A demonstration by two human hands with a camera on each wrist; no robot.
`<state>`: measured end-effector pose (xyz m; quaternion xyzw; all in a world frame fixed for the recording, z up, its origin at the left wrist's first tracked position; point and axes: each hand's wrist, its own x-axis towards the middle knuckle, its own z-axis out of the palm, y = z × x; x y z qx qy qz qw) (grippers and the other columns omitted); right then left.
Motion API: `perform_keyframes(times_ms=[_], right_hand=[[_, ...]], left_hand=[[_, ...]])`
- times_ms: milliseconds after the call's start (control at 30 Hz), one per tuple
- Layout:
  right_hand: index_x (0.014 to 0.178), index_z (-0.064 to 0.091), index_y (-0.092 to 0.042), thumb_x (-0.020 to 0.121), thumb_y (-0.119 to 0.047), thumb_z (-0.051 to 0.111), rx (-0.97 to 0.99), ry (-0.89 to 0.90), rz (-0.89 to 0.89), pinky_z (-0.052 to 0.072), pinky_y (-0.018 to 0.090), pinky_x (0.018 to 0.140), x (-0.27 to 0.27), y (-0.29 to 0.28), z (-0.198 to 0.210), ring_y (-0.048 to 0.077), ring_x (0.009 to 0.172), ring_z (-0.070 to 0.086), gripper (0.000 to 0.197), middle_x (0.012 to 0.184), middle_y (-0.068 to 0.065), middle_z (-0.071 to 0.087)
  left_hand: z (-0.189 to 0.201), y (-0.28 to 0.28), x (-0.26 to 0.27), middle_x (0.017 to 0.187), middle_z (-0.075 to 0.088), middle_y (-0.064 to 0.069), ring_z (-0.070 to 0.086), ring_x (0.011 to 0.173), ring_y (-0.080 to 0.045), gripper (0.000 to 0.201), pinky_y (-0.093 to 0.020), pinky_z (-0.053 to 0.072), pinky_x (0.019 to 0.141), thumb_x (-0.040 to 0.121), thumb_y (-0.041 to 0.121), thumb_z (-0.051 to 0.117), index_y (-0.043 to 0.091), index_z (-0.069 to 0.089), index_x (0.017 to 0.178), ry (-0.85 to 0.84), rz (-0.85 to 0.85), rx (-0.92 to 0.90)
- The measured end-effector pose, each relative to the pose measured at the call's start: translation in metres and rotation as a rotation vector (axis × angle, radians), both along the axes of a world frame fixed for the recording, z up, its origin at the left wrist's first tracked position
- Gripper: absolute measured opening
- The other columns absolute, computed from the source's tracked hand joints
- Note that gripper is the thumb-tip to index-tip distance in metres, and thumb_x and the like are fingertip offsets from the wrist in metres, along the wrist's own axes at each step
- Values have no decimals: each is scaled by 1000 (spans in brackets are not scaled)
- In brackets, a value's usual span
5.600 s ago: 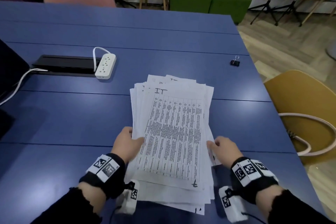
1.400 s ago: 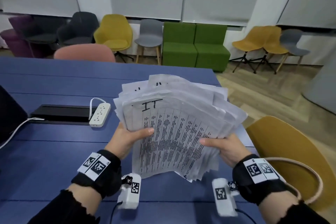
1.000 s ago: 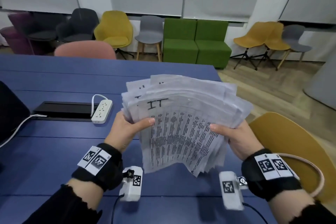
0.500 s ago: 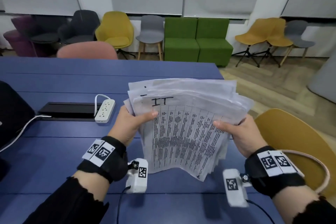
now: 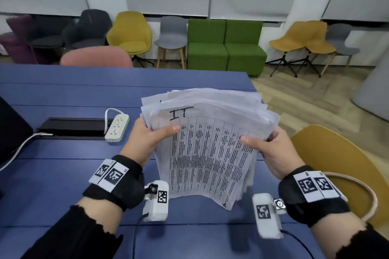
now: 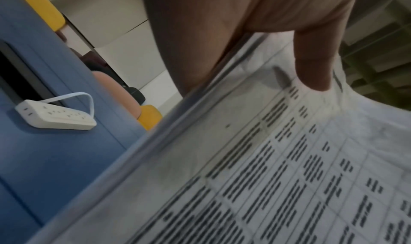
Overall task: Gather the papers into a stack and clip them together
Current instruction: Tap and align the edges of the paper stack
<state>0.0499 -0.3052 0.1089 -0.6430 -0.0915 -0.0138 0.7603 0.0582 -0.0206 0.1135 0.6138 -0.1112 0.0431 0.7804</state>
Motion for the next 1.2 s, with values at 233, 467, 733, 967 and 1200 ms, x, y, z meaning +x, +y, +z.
perform_keyframes(times_ms=[233, 467, 733, 967, 1200], right_hand=[[90, 74, -25, 73, 3, 73, -35, -6, -128, 46, 52, 100, 0, 17, -11, 23, 103, 67, 33, 102, 5, 74], [112, 64, -10, 46, -33, 92, 41, -75, -40, 51, 46, 91, 2, 9, 11, 29, 100, 66, 75, 110, 18, 68], [105, 67, -10, 66, 6, 77, 7, -75, -98, 54, 34, 83, 10, 29, 12, 22, 94, 69, 43, 98, 7, 74], [86, 74, -19, 68, 6, 76, -28, -149, -205, 54, 41, 89, 11, 31, 25, 24, 92, 70, 30, 92, 6, 75], [90, 70, -25, 55, -36, 87, -47, -218, -209, 54, 39, 82, 5, 26, 46, 17, 86, 68, 41, 95, 3, 71]], left_hand=[[-2, -12, 0, 103, 76, -4, 71, 101, -21, 24, -35, 54, 88, 72, 9, 73, 22, 77, 92, 54, 89, -2], [14, -4, -1, 110, 73, -12, 69, 105, -28, 47, -33, 56, 85, 66, 18, 78, 10, 69, 111, -87, 26, 31], [2, -10, 10, 114, 72, -8, 66, 112, -25, 34, -43, 49, 101, 77, 9, 70, 19, 69, 109, -2, 56, 54], [11, -8, 7, 109, 74, -6, 68, 107, -24, 29, -38, 52, 95, 75, 6, 72, 24, 76, 98, -46, 129, 17], [23, -5, 6, 98, 73, -11, 69, 93, -22, 46, -29, 56, 83, 64, 12, 80, -2, 64, 105, -110, 147, 37]])
